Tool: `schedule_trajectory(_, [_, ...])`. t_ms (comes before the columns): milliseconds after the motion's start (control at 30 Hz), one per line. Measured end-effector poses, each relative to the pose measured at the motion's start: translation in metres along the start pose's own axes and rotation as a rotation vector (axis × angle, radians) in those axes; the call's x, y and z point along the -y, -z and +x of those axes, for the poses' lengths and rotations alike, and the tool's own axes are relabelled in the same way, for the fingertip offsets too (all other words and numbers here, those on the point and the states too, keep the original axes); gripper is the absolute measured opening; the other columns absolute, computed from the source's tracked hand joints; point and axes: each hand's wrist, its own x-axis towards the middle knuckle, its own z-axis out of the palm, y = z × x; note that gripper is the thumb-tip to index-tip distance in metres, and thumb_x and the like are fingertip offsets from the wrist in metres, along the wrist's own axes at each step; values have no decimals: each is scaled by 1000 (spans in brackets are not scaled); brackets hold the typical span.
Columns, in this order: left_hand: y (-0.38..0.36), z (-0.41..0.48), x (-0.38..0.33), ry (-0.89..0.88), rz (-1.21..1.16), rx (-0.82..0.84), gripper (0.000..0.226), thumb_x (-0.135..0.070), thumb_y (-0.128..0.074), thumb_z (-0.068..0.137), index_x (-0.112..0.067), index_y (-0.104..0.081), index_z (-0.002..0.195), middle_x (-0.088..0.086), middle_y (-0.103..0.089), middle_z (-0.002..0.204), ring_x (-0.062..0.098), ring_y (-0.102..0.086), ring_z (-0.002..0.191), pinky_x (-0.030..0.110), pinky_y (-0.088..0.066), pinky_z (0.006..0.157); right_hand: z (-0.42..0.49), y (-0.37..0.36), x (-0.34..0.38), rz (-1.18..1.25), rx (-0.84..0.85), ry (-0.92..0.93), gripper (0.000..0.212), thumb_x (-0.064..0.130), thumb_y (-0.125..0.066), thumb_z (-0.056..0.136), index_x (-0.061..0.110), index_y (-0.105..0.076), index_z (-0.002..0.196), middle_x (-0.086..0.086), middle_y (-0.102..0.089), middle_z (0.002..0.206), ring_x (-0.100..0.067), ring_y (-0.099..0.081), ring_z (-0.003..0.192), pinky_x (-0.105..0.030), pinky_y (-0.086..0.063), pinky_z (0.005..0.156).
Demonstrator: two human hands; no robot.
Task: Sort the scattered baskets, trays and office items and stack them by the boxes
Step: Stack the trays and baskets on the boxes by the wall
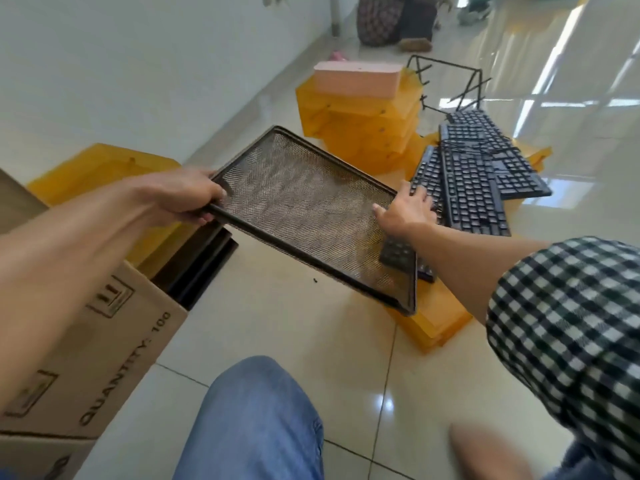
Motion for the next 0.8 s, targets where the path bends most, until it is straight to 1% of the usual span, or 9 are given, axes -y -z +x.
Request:
schedule_trajectory(100, [23, -1, 9, -80, 70, -21, 19, -8, -45, 105, 1, -54, 118, 3, -54, 64, 6, -45, 40, 18, -40, 37, 8, 8, 25, 55, -3, 132, 76, 66, -42, 98, 20, -24, 155, -15, -30, 160, -37, -28, 147, -62, -23, 118])
schedule_trajectory(200, [34, 2, 9, -161, 164, -87, 19, -13, -45, 106, -2, -58, 115, 6, -55, 75, 7, -49, 47, 20, -42, 39, 11, 1, 29, 182, 29, 141, 63, 64, -37, 101, 16, -39, 142, -17, -55, 140, -37, -50, 131, -58, -32, 112])
schedule_trajectory(267, [34, 4, 6, -206, 217, -104, 18, -17, -44, 107, -12, -61, 112, 8, -56, 80, 12, -51, 56, 22, -44, 42, 12, -1, 23, 243, 38, 149, 61, 61, -41, 101, 12, -43, 136, -18, -60, 130, -37, -56, 121, -47, -43, 100])
schedule_trajectory(333, [31, 8, 4, -242, 249, -121, 17, -20, -44, 107, -19, -61, 110, 8, -58, 83, 16, -54, 62, 26, -46, 47, 12, -5, 15, 318, 67, 174, 53, 56, -45, 102, 12, -50, 131, -16, -63, 122, -36, -59, 113, -40, -45, 89])
schedule_trajectory(467, [18, 24, 0, -257, 258, -267, 17, -28, -53, 103, -18, -67, 107, 6, -65, 82, 21, -59, 65, 35, -50, 55, 12, -9, -5, 349, 24, 196, 43, 53, -44, 104, 16, -61, 119, -9, -67, 106, -32, -61, 100, -39, -48, 82])
schedule_trajectory(533, [9, 33, -4, -215, 169, -358, 19, -34, -62, 99, -17, -70, 101, 10, -71, 87, 28, -65, 74, 42, -57, 69, 12, -8, -13, 349, -13, 189, 42, 55, -41, 104, 18, -60, 114, -8, -67, 104, -33, -60, 99, -43, -49, 84])
schedule_trajectory(600, [-3, 39, -10, -157, -33, -446, 19, -38, -70, 93, -20, -70, 92, 10, -74, 91, 27, -69, 81, 43, -59, 79, 13, -10, -18, 356, -57, 155, 41, 55, -39, 104, 19, -58, 111, -8, -66, 103, -32, -58, 95, -43, -47, 80])
schedule_trajectory(700, [-28, 41, -17, -111, -436, -477, 19, -39, -72, 91, -21, -66, 86, 10, -76, 101, 21, -72, 83, 34, -58, 74, 18, -11, -18, 330, -117, 72, 38, 55, -38, 104, 21, -56, 105, -7, -66, 101, -31, -56, 89, -39, -41, 73])
schedule_trajectory(800, [-67, 38, -13, -61, -538, -376, 27, -40, -70, 92, -17, -64, 104, 10, -72, 109, 22, -70, 83, 31, -52, 69, 24, -16, -10, 310, -95, -10, 39, 54, -37, 104, 21, -58, 110, -10, -67, 109, -34, -59, 99, -39, -41, 77])
